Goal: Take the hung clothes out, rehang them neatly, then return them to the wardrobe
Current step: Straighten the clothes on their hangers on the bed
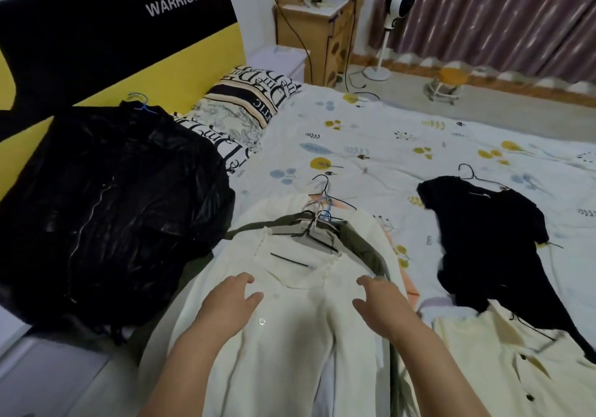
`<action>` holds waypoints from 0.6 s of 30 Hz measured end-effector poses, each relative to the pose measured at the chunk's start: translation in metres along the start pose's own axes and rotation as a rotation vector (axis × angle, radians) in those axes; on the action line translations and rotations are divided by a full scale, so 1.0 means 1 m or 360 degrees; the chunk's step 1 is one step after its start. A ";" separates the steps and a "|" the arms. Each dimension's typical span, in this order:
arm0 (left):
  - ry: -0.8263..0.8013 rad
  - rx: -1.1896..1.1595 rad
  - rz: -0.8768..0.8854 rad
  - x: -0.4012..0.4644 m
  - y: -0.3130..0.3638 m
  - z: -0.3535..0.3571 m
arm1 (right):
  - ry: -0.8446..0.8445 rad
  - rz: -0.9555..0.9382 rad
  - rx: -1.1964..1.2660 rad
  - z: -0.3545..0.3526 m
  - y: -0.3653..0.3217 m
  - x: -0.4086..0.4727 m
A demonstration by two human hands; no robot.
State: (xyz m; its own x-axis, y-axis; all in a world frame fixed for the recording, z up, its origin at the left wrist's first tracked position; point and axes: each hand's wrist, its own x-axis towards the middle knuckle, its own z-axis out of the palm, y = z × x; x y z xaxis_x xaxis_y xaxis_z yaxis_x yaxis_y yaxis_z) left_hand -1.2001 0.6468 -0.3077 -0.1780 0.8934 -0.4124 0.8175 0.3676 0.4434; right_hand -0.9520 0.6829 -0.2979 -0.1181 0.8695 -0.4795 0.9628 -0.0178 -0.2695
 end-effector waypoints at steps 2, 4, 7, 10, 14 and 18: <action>-0.0038 0.0067 -0.0004 0.022 -0.005 0.000 | 0.0010 0.0036 -0.0009 0.004 0.000 0.022; -0.0068 0.0127 0.0022 0.047 -0.011 0.001 | 0.0019 0.0070 -0.0027 0.010 -0.001 0.044; -0.0149 0.0175 0.0081 0.089 -0.017 0.007 | 0.0021 0.0144 -0.0092 0.022 -0.005 0.076; -0.0218 0.0291 0.0134 0.133 -0.026 0.015 | 0.0004 0.0257 -0.0074 0.038 -0.011 0.110; -0.0220 0.0479 0.0229 0.195 -0.038 0.025 | 0.0011 0.0352 -0.0012 0.057 -0.015 0.157; -0.0243 0.0625 0.0313 0.253 -0.046 0.043 | 0.0035 0.0458 -0.0006 0.077 -0.006 0.198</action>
State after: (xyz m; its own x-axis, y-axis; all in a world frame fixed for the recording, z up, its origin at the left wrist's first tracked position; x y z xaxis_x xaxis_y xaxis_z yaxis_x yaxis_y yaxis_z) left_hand -1.2595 0.8453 -0.4665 0.0596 0.8772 -0.4764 0.9784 0.0432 0.2020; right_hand -0.9996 0.8168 -0.4558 0.1653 0.8395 -0.5176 0.9570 -0.2635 -0.1217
